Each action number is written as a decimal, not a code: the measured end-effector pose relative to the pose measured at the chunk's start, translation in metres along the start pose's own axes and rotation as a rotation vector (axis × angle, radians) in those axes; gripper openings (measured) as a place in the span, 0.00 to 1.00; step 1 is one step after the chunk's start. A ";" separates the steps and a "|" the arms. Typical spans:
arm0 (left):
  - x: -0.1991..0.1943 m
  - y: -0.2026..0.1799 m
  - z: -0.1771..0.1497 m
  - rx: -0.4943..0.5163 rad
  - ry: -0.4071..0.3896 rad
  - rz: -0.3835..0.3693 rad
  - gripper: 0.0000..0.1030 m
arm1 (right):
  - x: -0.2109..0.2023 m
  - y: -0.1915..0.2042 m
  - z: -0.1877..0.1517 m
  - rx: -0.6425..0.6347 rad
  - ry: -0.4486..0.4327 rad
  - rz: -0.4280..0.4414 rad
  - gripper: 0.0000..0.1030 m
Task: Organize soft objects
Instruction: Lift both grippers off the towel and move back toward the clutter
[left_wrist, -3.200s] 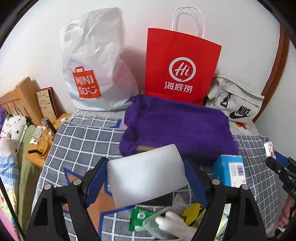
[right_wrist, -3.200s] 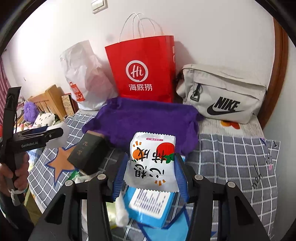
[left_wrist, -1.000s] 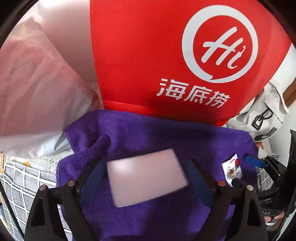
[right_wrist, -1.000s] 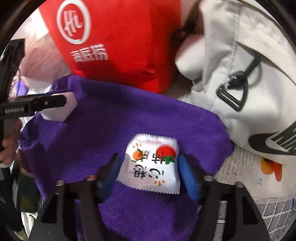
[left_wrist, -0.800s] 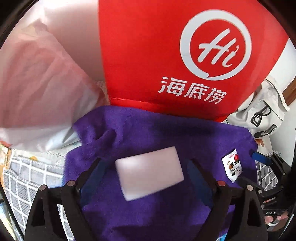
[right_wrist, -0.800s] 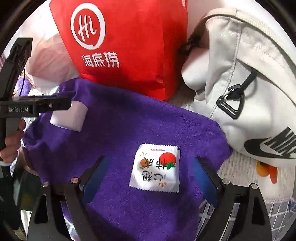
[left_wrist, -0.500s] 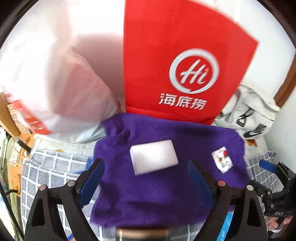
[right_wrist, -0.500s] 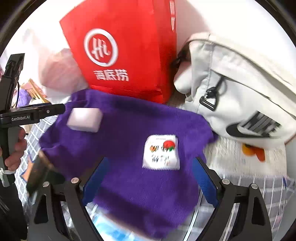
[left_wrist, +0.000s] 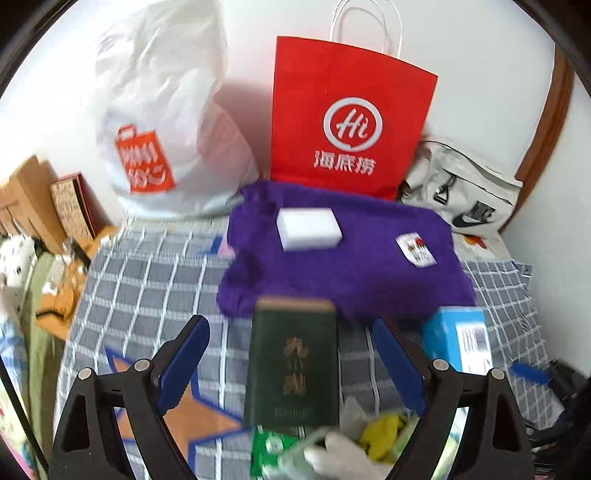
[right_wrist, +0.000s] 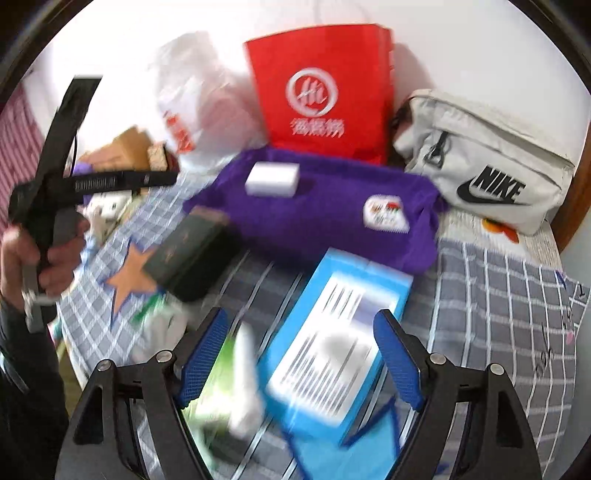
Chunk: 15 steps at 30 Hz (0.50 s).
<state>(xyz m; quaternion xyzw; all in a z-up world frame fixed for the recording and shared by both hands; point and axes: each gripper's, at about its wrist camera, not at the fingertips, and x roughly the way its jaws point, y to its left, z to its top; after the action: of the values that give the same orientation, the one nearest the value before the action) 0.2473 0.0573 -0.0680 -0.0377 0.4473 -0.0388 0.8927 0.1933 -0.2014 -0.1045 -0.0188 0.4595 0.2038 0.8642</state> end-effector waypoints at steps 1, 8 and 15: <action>-0.004 0.002 -0.007 -0.008 0.002 -0.015 0.87 | 0.002 0.005 -0.009 0.007 0.020 0.012 0.56; -0.024 0.014 -0.050 -0.037 -0.006 -0.028 0.87 | 0.016 0.024 -0.042 -0.005 0.065 -0.004 0.50; -0.029 0.024 -0.087 -0.060 0.034 -0.011 0.88 | 0.019 0.028 -0.053 -0.042 0.040 -0.088 0.20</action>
<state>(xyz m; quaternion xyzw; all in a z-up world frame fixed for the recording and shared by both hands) 0.1615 0.0813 -0.0995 -0.0663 0.4631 -0.0310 0.8833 0.1503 -0.1809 -0.1458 -0.0610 0.4712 0.1748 0.8624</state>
